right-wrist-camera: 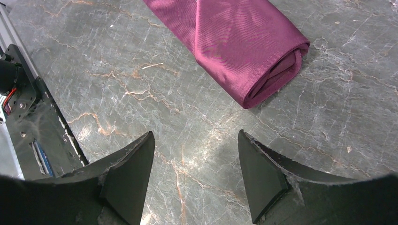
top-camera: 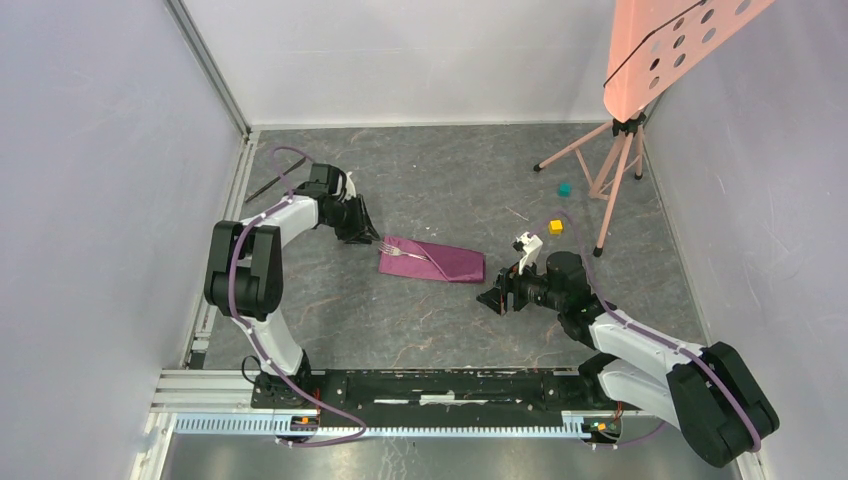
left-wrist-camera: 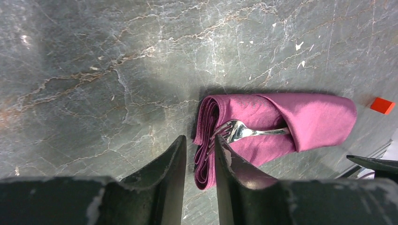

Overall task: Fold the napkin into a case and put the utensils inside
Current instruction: Insert the fork into the folded napkin, then pick up the knife from the corner of the board.

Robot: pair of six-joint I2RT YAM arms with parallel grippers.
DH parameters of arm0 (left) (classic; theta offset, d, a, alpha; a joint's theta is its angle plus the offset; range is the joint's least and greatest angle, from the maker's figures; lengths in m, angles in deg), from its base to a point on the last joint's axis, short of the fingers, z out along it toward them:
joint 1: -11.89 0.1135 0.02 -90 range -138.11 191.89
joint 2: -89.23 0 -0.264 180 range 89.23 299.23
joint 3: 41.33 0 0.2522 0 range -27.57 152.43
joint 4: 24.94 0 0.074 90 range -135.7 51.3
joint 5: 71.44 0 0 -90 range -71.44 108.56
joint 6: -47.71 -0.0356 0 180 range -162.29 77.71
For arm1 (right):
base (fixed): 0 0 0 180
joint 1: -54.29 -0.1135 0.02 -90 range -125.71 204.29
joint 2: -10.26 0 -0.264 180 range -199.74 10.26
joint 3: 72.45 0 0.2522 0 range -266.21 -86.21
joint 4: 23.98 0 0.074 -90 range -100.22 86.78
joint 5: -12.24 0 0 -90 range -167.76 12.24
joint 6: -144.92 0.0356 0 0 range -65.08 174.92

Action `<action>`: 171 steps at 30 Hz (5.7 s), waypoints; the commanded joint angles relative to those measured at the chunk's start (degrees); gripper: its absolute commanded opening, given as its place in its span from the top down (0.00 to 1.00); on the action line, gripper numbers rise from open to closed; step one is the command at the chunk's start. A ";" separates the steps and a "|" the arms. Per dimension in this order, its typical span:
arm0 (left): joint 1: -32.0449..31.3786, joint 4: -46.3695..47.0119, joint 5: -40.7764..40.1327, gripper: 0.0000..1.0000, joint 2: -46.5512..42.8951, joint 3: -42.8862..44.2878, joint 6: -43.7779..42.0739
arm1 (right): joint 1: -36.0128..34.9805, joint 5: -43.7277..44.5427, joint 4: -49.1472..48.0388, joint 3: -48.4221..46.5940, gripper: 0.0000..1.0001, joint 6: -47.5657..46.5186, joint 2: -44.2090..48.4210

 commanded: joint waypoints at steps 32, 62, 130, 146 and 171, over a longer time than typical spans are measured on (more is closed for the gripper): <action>-2.27 10.50 3.70 0.94 -9.86 -9.69 2.82 | 0.29 -0.61 -4.08 0.62 0.29 0.35 -1.20; -5.88 26.45 9.60 0.98 -5.96 -14.53 6.43 | 0.29 15.92 6.45 -3.12 0.27 0.94 -0.68; -10.18 15.83 6.66 0.93 1.53 -2.14 4.89 | 7.74 2.60 -10.38 -8.38 0.70 10.93 -23.95; -10.68 6.44 -7.60 0.50 -5.42 1.22 2.27 | 7.74 3.00 -9.85 -7.76 0.71 10.15 -22.11; 15.66 22.26 -31.12 0.02 11.56 25.51 5.47 | 7.63 0.89 -11.02 -6.10 0.61 9.64 -21.40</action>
